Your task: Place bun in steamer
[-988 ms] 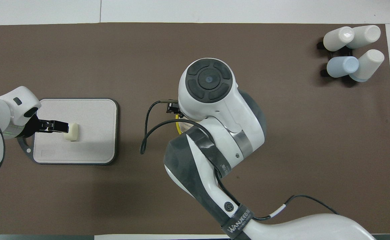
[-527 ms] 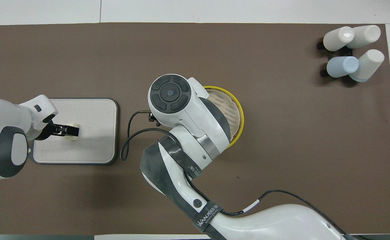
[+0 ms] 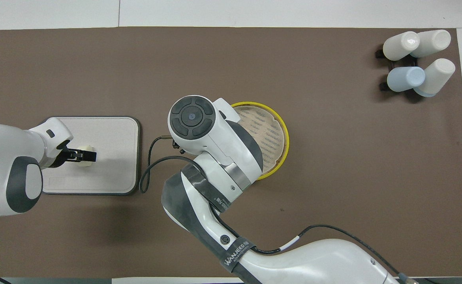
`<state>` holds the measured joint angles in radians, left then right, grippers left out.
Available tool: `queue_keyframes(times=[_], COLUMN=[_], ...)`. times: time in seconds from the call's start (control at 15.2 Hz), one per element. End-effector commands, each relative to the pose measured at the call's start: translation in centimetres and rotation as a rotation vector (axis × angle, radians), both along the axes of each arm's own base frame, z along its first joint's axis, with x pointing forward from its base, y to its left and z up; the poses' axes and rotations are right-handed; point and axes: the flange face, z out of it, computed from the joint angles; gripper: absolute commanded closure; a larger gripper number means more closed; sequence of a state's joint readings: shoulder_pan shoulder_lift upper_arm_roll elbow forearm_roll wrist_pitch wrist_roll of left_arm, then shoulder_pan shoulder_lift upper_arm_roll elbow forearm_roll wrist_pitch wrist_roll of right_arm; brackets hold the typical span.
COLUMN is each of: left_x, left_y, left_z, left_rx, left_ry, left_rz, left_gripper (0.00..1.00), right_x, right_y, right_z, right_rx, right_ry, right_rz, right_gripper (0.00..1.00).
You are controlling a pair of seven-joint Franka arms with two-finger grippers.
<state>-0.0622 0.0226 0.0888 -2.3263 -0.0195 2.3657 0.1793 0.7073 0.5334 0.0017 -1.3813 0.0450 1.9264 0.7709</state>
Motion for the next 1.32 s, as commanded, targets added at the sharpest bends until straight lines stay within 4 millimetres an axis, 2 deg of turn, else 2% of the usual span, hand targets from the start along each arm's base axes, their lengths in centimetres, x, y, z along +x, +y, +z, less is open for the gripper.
queue_keyframes(times=[0.0, 0.26, 0.4, 0.46, 0.59, 0.72, 0.79, 0.92, 1.05, 1.19, 1.25], left_x=[-0.4, -0.4, -0.3, -0.3, -0.1, 0.0, 0.0, 0.1, 0.1, 0.3, 0.2], left_y=[0.3, 0.3, 0.3, 0.3, 0.3, 0.1, -0.1, -0.3, -0.3, -0.1, -0.1], left_z=[-0.9, -1.3, -1.5, -1.6, -2.0, -2.2, -2.6, -3.2, -3.2, -3.0, -3.0], left_rx=[-0.004, -0.003, -0.003, -0.002, -0.001, 0.000, 0.001, 0.002, 0.002, 0.002, 0.001], left_ry=[-0.025, -0.028, -0.033, -0.036, -0.042, -0.045, -0.043, -0.042, -0.039, -0.031, -0.022], left_rz=[-0.007, -0.003, -0.003, -0.003, -0.001, -0.006, -0.007, -0.007, -0.007, -0.006, -0.006], left_gripper=[0.00, 0.01, 0.01, 0.01, 0.02, 0.02, 0.03, 0.10, 0.26, 0.35, 0.40], right_x=[0.2, -0.1, -0.2, -0.2, -0.3, -0.3, -0.4, -0.3, -0.2, 0.2, 0.8], right_y=[0.1, -0.3, -0.4, -0.4, -0.3, -0.3, -0.2, -0.1, -0.2, -0.7, -1.0], right_z=[0.0, -1.1, -1.2, -1.3, -1.2, -1.1, -1.1, -1.1, -0.6, -0.3, 0.6], right_rx=[-0.020, -0.055, -0.059, -0.059, -0.058, -0.055, -0.049, -0.049, -0.046, -0.054, -0.047], right_ry=[-0.013, -0.011, -0.010, -0.008, -0.009, -0.010, -0.009, -0.014, -0.017, -0.016, -0.028], right_rz=[-0.020, -0.009, -0.008, -0.010, -0.010, -0.015, -0.014, -0.012, -0.010, -0.016, -0.014], right_gripper=[0.00, 0.02, 0.05, 0.10, 0.47, 0.93, 1.00, 1.00, 1.00, 1.00, 1.00])
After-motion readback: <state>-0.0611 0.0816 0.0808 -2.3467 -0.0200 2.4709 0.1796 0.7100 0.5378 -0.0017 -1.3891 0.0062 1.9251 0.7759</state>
